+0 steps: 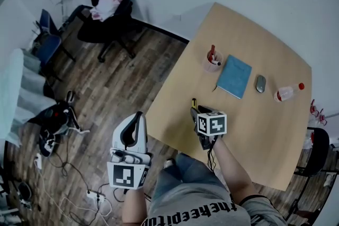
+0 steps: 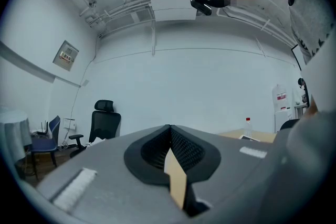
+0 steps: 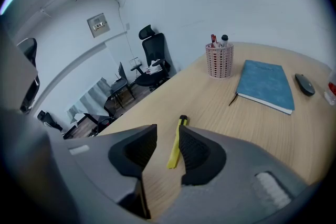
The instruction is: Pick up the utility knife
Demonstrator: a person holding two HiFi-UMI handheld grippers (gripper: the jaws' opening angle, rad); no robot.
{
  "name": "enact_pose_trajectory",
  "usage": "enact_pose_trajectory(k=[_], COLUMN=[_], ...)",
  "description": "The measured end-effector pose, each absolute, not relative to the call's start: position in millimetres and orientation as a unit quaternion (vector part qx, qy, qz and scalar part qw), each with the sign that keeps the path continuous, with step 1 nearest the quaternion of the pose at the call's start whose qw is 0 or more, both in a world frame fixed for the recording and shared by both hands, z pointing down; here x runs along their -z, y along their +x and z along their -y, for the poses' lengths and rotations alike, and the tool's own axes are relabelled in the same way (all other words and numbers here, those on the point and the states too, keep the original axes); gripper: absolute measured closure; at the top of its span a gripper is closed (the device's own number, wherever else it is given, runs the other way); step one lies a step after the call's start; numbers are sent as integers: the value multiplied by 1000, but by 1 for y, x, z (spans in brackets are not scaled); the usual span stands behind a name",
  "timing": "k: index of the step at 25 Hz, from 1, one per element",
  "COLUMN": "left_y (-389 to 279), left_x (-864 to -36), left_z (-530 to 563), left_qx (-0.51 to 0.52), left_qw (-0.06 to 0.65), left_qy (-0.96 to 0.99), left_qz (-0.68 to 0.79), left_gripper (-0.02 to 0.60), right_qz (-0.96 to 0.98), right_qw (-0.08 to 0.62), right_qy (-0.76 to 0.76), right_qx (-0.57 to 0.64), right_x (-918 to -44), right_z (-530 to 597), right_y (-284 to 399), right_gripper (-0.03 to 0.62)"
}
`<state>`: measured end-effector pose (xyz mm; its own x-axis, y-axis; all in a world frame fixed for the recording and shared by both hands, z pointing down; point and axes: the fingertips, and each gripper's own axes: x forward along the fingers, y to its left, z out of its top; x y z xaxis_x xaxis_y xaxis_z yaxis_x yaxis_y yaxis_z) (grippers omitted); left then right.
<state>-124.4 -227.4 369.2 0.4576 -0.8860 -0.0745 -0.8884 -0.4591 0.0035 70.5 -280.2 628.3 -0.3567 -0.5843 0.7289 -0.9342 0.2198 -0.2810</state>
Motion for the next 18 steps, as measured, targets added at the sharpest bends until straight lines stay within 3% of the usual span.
enact_pose_trajectory(k=[18], left_y=[-141], left_x=[-376], left_z=[235], left_qx=[-23], left_qw=[10], left_qy=[-838], left_qz=[-545], left_gripper=[571], right_qz=[709], right_qw=[343], right_qy=[533], right_qx=[-308], right_x=[-672], right_z=[295], right_y=[72], right_gripper=[460])
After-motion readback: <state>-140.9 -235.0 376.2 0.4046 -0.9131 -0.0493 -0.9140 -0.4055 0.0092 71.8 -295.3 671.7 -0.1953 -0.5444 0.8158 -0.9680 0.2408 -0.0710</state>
